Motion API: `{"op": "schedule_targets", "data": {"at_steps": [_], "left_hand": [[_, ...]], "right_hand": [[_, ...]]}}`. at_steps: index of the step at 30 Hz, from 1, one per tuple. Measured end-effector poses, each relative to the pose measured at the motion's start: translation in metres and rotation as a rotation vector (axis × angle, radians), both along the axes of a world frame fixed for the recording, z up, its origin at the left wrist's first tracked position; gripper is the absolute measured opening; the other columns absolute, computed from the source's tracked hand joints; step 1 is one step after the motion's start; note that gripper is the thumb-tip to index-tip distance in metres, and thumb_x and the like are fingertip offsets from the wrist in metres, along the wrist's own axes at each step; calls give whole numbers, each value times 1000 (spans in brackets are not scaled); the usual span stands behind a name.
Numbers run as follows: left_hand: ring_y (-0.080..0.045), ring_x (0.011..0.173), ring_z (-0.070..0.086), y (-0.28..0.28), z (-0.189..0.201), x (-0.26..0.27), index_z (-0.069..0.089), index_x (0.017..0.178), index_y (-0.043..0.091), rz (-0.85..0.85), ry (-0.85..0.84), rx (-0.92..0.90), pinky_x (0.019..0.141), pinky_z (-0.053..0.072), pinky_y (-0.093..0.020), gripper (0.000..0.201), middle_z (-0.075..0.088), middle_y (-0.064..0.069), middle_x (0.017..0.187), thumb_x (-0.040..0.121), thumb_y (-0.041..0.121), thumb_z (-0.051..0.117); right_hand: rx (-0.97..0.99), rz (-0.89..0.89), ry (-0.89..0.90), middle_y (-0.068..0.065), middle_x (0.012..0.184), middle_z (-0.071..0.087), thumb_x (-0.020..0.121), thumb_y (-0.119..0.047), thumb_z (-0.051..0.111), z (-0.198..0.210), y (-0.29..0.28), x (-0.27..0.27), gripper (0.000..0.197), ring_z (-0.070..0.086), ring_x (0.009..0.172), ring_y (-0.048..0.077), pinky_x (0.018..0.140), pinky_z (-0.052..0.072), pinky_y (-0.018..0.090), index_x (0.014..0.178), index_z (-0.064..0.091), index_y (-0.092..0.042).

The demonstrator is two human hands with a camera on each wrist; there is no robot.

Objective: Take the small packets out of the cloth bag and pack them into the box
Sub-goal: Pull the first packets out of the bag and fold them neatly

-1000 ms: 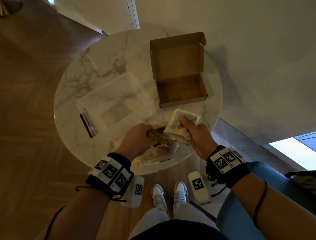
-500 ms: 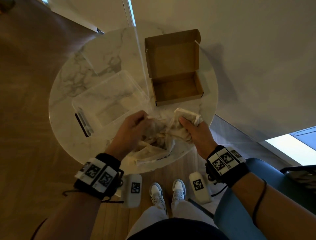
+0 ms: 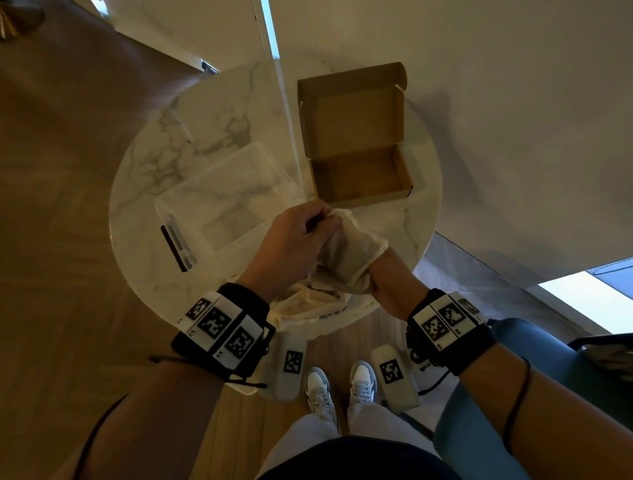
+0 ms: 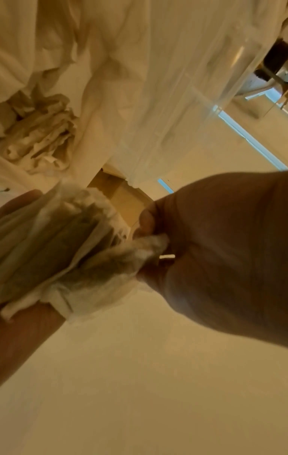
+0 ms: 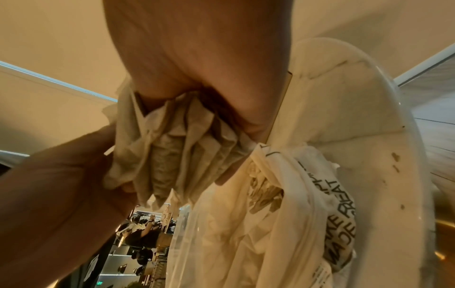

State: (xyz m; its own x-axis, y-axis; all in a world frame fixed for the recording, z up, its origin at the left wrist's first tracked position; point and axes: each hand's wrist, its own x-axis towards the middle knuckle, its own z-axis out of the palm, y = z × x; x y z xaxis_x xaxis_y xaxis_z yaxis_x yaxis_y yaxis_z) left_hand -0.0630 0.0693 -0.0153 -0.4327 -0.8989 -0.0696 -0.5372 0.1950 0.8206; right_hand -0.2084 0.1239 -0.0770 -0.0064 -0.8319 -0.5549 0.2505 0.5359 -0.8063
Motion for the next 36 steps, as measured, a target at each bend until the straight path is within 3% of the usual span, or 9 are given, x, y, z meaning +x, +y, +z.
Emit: {"op": "schedule_targets", "data": {"at_steps": [10, 14, 18, 21, 23, 26, 30, 32, 36], "left_hand": [[-5, 50, 51, 5, 0, 16, 64, 79, 19, 42, -74, 378, 50, 41, -20, 19, 58, 7, 63, 89, 35, 66], [0, 58, 52, 1, 4, 22, 63, 76, 18, 66, -126, 134, 56, 41, -11, 18, 61, 4, 71, 92, 25, 63], [-20, 84, 58, -1, 18, 22, 61, 90, 0, 22, 377, 153, 78, 47, -27, 13, 62, -22, 89, 93, 11, 55], [-15, 76, 55, 1, 21, 18, 59, 83, 10, -55, 419, 257, 73, 46, -29, 13, 58, -6, 77, 95, 11, 53], [-10, 73, 55, 2, 16, 11, 62, 82, 19, -29, 191, 189, 71, 44, -26, 15, 61, 5, 77, 96, 18, 55], [-8, 77, 58, 6, 4, 4, 66, 86, 23, -3, 1, 74, 66, 41, -21, 11, 65, 8, 80, 94, 25, 59], [-3, 75, 58, 6, -6, 2, 66, 83, 27, 56, 2, 9, 63, 39, -14, 11, 64, 11, 78, 93, 26, 61], [1, 71, 56, 7, -7, 1, 65, 82, 27, 84, 24, 3, 60, 38, -8, 11, 62, 12, 75, 92, 26, 62], [-6, 74, 58, 8, -14, -2, 68, 86, 19, 176, 44, -10, 64, 44, -19, 12, 65, 5, 77, 92, 28, 62]], "right_hand": [[-50, -123, -134, -9, 53, 63, 105, -17, 25, 0, 4, 0, 31, 59, 49, 4, 42, 44, 14, 98, 54, -9], [-37, -130, -85, 1, 76, 70, 102, -20, 37, -2, 2, -1, 28, 66, 64, 9, 51, 49, 20, 107, 60, -6], [-74, -68, -30, -7, 56, 63, 100, -19, 41, 4, -2, 2, 23, 59, 51, 5, 43, 45, 17, 83, 56, -14], [-64, -100, -12, 9, 61, 61, 100, -8, 36, 8, 0, 5, 26, 59, 46, 9, 41, 44, 18, 88, 59, -8], [-65, -94, -9, 24, 72, 57, 99, -5, 35, 5, 0, 8, 24, 54, 56, 19, 50, 42, 24, 98, 59, -2], [13, -104, -22, 7, 75, 58, 101, -11, 36, 6, -2, 13, 26, 53, 64, 17, 62, 43, 28, 85, 55, -18], [38, -119, -75, 4, 74, 67, 103, -19, 31, 6, 0, 16, 28, 60, 73, 23, 64, 54, 28, 104, 58, -13], [39, -123, -106, 12, 105, 69, 104, -24, 27, 5, 3, 19, 37, 61, 99, 41, 91, 53, 44, 125, 54, -11], [2, -138, -301, 13, 126, 63, 98, -51, 21, 9, 4, 14, 56, 60, 114, 26, 102, 46, 45, 127, 55, -17]]}}
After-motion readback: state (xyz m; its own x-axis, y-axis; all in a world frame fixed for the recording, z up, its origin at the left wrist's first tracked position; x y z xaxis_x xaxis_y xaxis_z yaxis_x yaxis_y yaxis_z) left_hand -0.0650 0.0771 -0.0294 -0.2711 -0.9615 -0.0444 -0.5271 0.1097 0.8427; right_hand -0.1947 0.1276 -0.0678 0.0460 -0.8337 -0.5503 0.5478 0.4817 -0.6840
